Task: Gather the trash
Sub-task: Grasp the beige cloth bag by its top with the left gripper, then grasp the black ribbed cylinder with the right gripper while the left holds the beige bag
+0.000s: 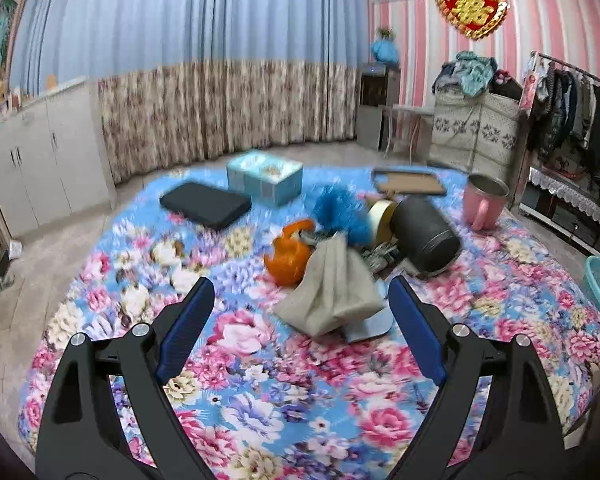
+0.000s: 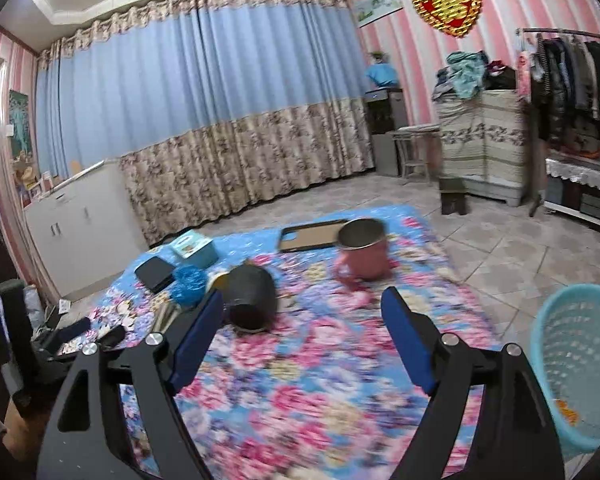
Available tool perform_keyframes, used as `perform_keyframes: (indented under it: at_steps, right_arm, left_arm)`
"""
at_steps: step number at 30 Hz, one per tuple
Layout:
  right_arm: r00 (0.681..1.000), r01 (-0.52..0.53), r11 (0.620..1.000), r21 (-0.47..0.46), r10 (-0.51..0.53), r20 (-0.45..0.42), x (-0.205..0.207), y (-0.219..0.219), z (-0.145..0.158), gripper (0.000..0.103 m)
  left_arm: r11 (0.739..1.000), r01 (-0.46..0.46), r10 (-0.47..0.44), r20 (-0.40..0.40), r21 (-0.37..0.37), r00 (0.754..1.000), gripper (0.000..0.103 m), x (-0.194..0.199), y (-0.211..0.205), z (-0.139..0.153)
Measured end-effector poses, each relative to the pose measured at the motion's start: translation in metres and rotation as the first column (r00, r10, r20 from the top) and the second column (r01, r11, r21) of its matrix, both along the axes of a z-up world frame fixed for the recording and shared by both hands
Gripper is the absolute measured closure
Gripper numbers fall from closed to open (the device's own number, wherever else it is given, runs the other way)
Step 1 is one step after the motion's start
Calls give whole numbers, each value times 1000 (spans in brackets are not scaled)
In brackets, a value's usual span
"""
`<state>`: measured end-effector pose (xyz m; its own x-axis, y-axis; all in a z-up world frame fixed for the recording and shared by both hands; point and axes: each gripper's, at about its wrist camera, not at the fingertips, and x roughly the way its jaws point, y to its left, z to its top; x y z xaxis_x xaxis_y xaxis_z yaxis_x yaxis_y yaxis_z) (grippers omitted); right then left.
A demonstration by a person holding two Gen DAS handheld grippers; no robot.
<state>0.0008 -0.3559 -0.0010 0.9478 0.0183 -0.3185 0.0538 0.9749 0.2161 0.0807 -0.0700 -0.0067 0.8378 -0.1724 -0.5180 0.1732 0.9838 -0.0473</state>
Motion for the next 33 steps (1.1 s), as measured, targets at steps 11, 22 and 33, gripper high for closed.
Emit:
perform_keyframes:
  at_steps: [11, 22, 33]
  right_arm:
    - [989, 57, 997, -47, -63, -131, 28, 14, -47, 22]
    - [989, 9, 999, -46, -16, -149, 30, 19, -49, 22]
    - [991, -77, 996, -40, 72, -112, 89, 51, -18, 22]
  left_arm:
    - [994, 107, -113, -201, -37, 973, 44, 47, -19, -47]
    - [977, 171, -169, 23, -124, 985, 74, -10, 3, -10]
    - [990, 57, -44, 99, -126, 994, 74, 43, 37, 37]
